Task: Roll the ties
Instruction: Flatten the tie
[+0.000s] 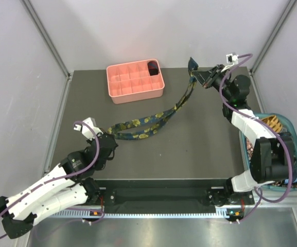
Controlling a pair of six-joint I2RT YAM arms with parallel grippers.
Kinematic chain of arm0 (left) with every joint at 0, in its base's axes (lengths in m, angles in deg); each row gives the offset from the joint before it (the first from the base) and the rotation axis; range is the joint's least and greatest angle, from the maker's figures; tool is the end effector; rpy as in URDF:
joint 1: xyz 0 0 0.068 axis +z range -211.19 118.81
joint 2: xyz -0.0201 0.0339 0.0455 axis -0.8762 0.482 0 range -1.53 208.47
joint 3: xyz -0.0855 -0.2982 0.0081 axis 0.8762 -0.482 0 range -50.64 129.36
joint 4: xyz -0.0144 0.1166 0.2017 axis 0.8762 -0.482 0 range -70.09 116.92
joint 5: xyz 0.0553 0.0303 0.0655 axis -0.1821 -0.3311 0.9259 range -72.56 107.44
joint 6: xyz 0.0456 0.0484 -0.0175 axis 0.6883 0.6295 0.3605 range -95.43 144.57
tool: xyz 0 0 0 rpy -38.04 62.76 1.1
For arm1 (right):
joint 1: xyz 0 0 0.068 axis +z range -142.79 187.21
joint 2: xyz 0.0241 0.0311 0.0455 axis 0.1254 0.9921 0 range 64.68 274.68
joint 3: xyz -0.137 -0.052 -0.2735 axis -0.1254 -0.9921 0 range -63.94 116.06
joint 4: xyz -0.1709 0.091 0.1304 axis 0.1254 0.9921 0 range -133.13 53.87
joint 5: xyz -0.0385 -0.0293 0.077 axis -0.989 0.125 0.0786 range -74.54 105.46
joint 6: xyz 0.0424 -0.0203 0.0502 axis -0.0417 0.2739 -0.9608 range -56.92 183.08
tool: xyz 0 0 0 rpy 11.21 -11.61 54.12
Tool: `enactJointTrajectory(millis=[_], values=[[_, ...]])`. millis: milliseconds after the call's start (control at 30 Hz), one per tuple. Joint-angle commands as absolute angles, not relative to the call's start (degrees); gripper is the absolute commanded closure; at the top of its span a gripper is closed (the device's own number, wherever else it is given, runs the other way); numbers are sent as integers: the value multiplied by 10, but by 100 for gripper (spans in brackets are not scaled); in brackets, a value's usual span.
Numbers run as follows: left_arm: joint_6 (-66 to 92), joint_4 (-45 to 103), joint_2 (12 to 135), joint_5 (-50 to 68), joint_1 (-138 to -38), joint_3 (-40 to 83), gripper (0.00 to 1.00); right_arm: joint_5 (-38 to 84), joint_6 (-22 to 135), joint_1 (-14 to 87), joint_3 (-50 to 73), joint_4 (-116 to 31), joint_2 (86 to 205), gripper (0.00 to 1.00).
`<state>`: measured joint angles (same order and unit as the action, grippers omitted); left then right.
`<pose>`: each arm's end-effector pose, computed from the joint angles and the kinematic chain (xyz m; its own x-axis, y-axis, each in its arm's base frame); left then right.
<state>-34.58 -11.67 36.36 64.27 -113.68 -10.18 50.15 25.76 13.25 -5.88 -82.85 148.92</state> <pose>0.0832 -0.0417 0.3031 -0.3411 -0.5203 -0.7829 -0.2132 0.8540 -0.4746 0.3202 0.0658 0.4016 -0.2010 0.4799 -0.8540 -0.6476 0.5890 0.4834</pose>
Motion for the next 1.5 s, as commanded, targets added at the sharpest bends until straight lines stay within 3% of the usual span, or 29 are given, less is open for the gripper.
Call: enactJointTrajectory(millis=[0,33,67,133,233,267,400,600,733,833,867,967,1000,1133,1233,1467], values=[[-356,-121,363,699,-1137,-122,100,450,245,113,-69,-925,1517,82],[-353,-108,364,687,-1137,-128,100,433,245,107,-73,-914,1526,75],[-350,-101,365,678,-1137,-134,100,424,245,104,-75,-906,1533,62],[-344,-89,368,653,-1137,-150,100,400,246,95,-91,-901,1550,54],[-309,-48,378,585,-1137,-174,100,366,256,91,-113,-889,1556,22],[-306,-35,381,552,-1137,-180,100,357,264,91,-114,-877,1554,16],[-305,-17,397,510,-1137,-207,100,325,299,92,-91,-763,1549,15],[-319,-57,394,526,-1138,-193,100,285,415,105,-23,-578,1563,23],[-325,-83,386,518,-1137,-184,100,213,528,169,58,-444,1603,22],[-323,-88,385,514,-1137,-185,94,167,605,217,122,-348,1657,19],[-322,-94,385,515,-1137,-185,90,161,624,228,130,-333,1670,14],[-315,-107,385,522,-1137,-176,73,109,677,263,150,-308,1708,13],[-310,-111,386,524,-1137,-172,57,97,696,272,150,-307,1713,13],[-317,-147,394,548,-1137,-144,18,104,734,285,148,-304,1730,14],[-312,-163,392,566,-1137,-125,9,81,760,294,148,-305,1741,14],[-285,-156,407,572,-1137,-95,5,-9,806,308,156,-322,1759,13]])
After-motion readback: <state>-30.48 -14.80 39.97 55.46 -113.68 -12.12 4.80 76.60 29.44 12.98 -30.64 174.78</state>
